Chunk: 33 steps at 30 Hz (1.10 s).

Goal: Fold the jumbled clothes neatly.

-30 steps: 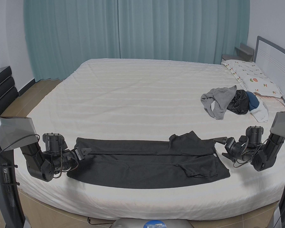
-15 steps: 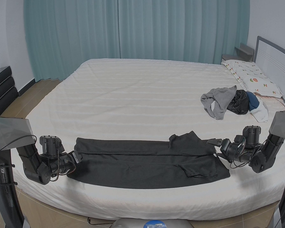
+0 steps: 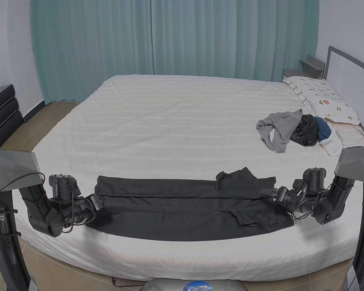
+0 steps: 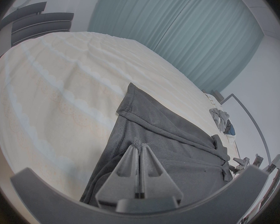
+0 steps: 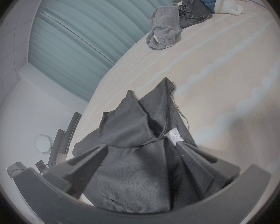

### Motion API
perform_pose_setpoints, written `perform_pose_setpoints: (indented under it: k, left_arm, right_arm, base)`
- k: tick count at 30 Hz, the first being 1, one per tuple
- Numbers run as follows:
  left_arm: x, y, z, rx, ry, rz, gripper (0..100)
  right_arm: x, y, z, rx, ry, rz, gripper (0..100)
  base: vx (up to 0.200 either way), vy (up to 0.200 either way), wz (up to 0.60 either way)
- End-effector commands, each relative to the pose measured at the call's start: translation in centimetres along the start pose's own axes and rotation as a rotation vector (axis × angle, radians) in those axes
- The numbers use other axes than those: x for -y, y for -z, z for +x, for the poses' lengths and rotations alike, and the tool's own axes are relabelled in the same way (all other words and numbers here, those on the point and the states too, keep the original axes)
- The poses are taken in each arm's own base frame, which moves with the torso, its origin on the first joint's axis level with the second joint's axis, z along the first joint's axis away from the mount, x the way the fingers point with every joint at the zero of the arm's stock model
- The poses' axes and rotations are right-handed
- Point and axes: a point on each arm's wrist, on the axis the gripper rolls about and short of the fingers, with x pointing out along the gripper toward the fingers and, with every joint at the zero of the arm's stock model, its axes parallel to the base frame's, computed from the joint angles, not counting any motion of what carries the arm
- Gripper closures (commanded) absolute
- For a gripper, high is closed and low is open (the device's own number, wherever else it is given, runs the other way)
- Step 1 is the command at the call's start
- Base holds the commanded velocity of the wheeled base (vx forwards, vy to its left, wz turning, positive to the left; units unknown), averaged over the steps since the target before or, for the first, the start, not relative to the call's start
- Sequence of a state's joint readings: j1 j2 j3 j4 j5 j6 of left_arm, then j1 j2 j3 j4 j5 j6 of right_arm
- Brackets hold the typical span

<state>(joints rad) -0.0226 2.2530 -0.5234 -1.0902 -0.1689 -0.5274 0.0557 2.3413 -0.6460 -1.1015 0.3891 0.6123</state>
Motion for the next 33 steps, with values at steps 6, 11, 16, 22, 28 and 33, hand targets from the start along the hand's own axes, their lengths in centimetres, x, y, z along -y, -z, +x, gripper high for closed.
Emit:
perform_pose_setpoints:
  k: [6,11,16,22,28,33]
  left_arm:
    - [-0.4,0.1,-0.2,-0.004,-0.012,-0.010,100]
    - [-0.6,0.0,-0.4,-0.001,-0.019,-0.015,100]
    - [-0.8,-0.2,-0.6,0.005,-0.025,-0.017,100]
    - [-1.0,0.0,-0.3,-0.007,-0.036,-0.025,100]
    - [-1.0,-0.2,0.0,0.001,-0.031,-0.038,100]
    - [-1.0,-0.6,0.2,0.013,-0.027,-0.075,0]
  right_arm:
    - [1.4,0.6,-0.1,-0.009,0.027,-0.041,100]
    - [1.8,0.1,-0.4,0.018,0.027,-0.036,100]
    - [1.7,-0.2,-0.5,0.035,0.017,-0.030,100]
    - [1.7,0.2,-0.4,0.027,0.018,-0.030,100]
    - [1.7,0.2,-0.3,0.024,0.019,-0.029,0]
    - [1.2,-0.2,-0.6,0.040,0.007,-0.030,0]
  base:
    - [0.000,0.000,0.00]
    - [0.000,0.000,0.00]
    - [0.000,0.000,0.00]
    - [0.000,0.000,0.00]
    - [0.000,0.000,0.00]
    - [0.000,0.000,0.00]
